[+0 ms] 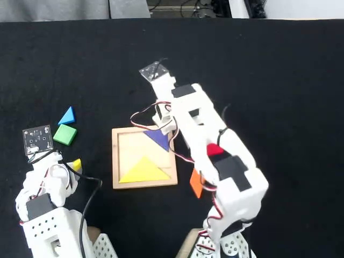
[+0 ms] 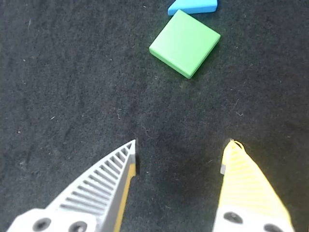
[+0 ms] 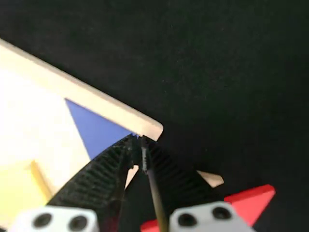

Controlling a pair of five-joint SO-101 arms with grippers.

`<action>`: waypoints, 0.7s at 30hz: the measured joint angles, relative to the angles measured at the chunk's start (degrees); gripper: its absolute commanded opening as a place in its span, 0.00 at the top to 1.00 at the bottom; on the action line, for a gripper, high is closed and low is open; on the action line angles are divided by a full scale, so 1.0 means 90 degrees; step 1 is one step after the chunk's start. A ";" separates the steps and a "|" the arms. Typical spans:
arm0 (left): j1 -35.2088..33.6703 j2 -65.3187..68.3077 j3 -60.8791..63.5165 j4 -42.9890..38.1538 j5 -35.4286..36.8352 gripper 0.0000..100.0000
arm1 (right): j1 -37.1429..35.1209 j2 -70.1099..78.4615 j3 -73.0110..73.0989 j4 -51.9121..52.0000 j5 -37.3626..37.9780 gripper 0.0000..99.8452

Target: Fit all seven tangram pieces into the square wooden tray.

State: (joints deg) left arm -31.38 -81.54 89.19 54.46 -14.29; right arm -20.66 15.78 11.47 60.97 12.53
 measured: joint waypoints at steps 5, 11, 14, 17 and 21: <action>0.0000 0.0000 0.0000 0.0000 0.0000 0.72 | 0.0107 -0.0967 0.0215 0.0342 0.0010 0.99; 0.0000 0.0000 0.0000 0.0000 0.0000 0.72 | 0.0381 -0.2520 0.1192 0.0342 0.0010 0.99; 0.0000 0.0000 0.0000 0.0000 0.0000 0.72 | 0.0567 -0.3272 0.1661 0.0342 0.0010 0.99; 0.0000 -0.0010 0.0029 0.0000 0.0000 0.72 | 0.0879 -0.3927 0.2110 0.0342 0.0010 0.99; 0.0000 -0.0010 0.0078 0.0000 0.0000 0.72 | 0.1407 -0.4493 0.2755 0.0469 -0.0029 0.98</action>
State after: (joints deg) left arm -31.38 -81.63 89.89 54.46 -14.29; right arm -8.00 -24.66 36.26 65.19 12.26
